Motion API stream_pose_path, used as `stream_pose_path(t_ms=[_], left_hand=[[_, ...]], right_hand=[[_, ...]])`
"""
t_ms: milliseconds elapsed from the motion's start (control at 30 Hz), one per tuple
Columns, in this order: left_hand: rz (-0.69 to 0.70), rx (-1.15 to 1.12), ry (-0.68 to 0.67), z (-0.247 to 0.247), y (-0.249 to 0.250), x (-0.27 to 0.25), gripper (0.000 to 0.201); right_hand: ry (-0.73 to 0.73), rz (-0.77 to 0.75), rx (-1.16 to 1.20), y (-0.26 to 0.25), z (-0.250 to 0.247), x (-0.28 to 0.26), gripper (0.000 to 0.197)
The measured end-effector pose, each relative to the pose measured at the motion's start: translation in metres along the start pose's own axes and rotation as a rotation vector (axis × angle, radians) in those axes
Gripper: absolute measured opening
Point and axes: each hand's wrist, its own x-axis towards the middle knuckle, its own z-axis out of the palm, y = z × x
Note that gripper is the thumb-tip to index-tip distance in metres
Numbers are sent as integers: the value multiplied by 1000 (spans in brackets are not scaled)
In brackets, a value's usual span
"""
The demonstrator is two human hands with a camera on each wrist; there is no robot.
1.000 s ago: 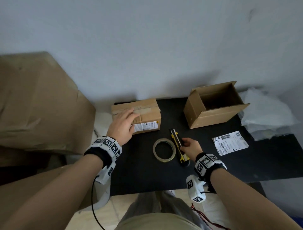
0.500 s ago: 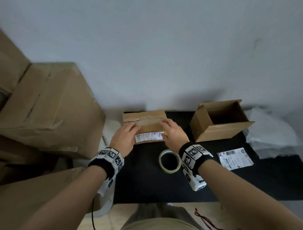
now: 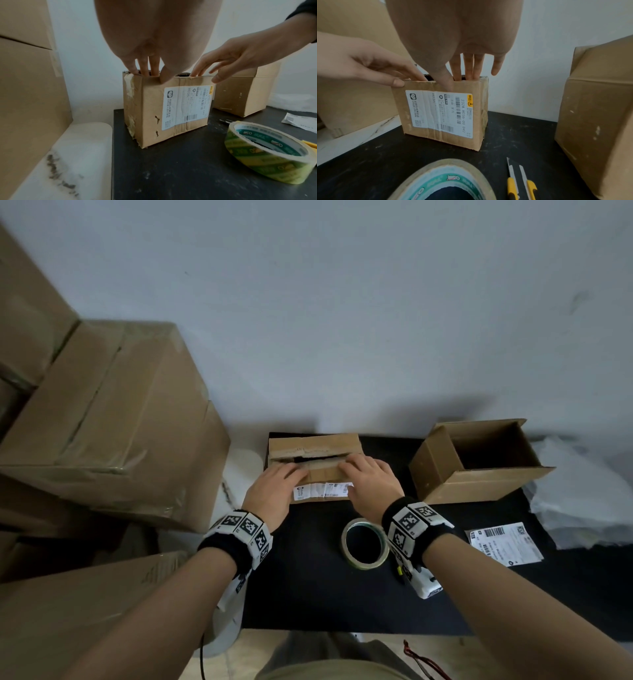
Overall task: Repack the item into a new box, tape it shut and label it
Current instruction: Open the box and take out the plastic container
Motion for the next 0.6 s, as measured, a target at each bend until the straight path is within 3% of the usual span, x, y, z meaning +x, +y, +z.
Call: stream_pose_path(t_ms=[133,267,467,600], left_hand=[[27,-2,23,3,-2,1,43],[51,-2,51,6,-8,0,34],[49,-79,43,6,-11,0,57],[58,-84,38,4,-13,1,57]], right_hand=[[30,14,110,3,-6,7,32],[160,180,287,10,-9,24,30],[34,203,300,19,-9,44,44],[-56,146,188,20,-15,51,45]])
